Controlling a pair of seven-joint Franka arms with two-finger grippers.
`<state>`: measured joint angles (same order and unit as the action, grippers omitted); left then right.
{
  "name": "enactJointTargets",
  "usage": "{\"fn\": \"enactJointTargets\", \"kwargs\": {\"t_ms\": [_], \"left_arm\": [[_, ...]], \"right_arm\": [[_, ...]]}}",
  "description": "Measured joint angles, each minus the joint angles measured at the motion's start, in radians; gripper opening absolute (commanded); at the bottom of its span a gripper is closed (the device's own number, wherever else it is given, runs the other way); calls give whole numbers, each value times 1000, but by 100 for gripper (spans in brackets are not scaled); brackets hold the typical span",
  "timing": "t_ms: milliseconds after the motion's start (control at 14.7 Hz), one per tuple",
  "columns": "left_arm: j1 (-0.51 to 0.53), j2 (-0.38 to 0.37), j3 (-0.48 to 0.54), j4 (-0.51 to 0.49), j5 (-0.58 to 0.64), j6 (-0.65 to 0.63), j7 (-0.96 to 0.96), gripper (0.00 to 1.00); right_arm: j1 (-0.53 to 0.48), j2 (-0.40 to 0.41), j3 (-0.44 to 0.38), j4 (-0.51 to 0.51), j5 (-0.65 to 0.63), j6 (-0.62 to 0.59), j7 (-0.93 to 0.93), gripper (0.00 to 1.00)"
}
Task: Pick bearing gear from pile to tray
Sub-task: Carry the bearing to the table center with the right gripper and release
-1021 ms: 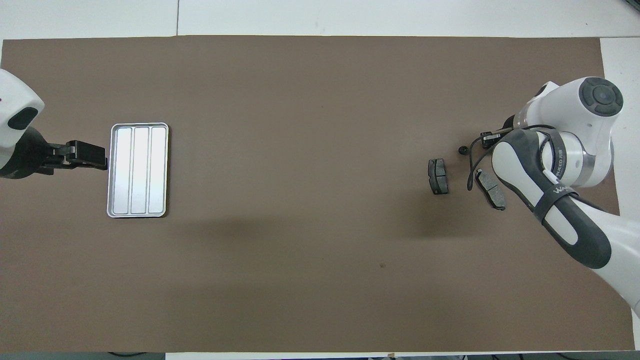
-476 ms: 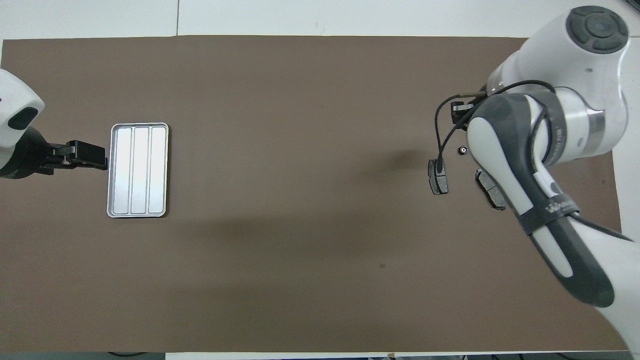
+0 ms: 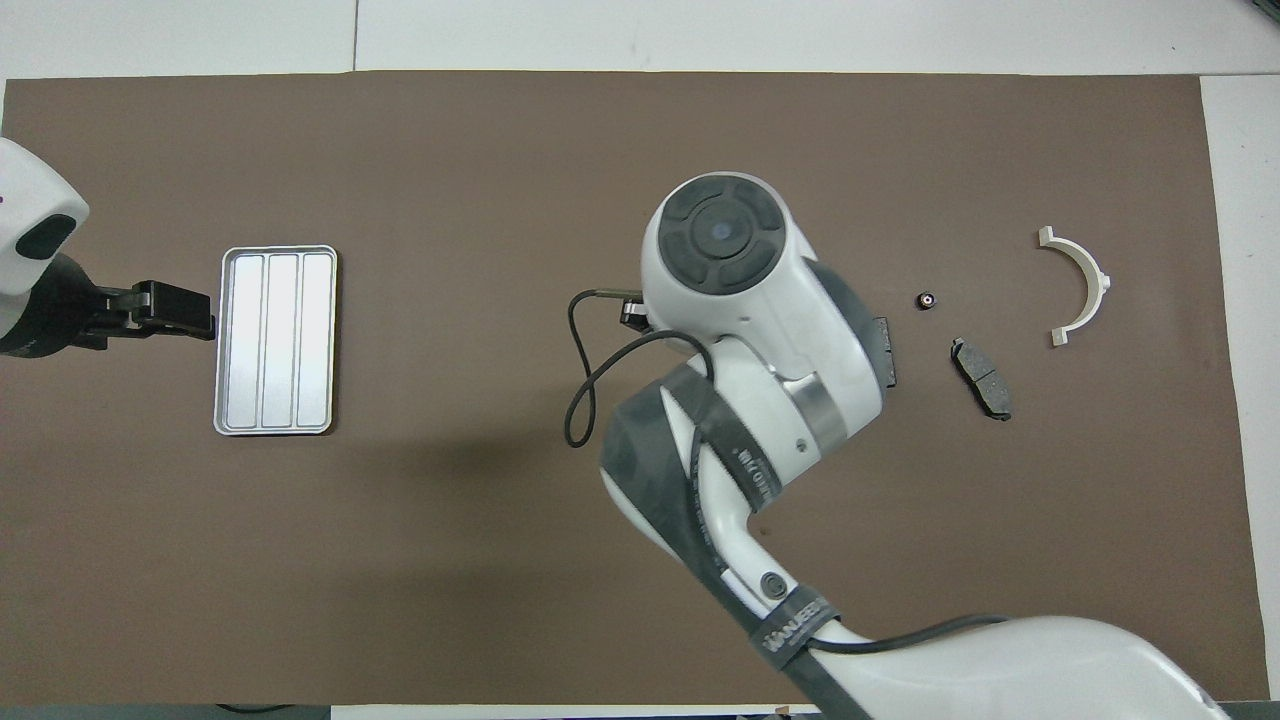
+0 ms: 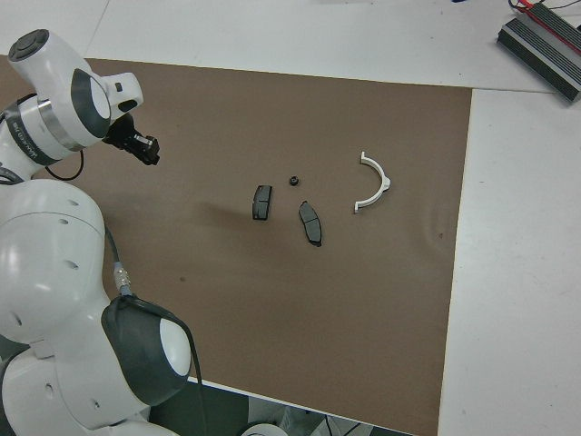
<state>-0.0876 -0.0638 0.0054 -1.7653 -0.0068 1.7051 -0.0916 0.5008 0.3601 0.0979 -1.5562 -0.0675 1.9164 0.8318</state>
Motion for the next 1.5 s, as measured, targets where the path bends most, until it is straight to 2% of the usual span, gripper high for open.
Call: {"fn": "enactJointTargets", "kwargs": {"t_ms": [204, 612, 953, 1225, 1497], "left_arm": [[0, 0, 0, 0, 0, 0, 0, 100], [0, 0, 0, 0, 0, 0, 0, 100], [0, 0, 0, 0, 0, 0, 0, 100], [0, 0, 0, 0, 0, 0, 0, 100], [0, 0, 0, 0, 0, 0, 0, 100]], "right_arm": [[67, 49, -1, -30, -1, 103, 103, 0], [71, 132, -7, -105, -1, 286, 114, 0], [69, 136, -10, -129, -1, 311, 114, 0], [70, 147, -10, -177, -1, 381, 114, 0], [70, 151, -10, -186, -1, 386, 114, 0]]}}
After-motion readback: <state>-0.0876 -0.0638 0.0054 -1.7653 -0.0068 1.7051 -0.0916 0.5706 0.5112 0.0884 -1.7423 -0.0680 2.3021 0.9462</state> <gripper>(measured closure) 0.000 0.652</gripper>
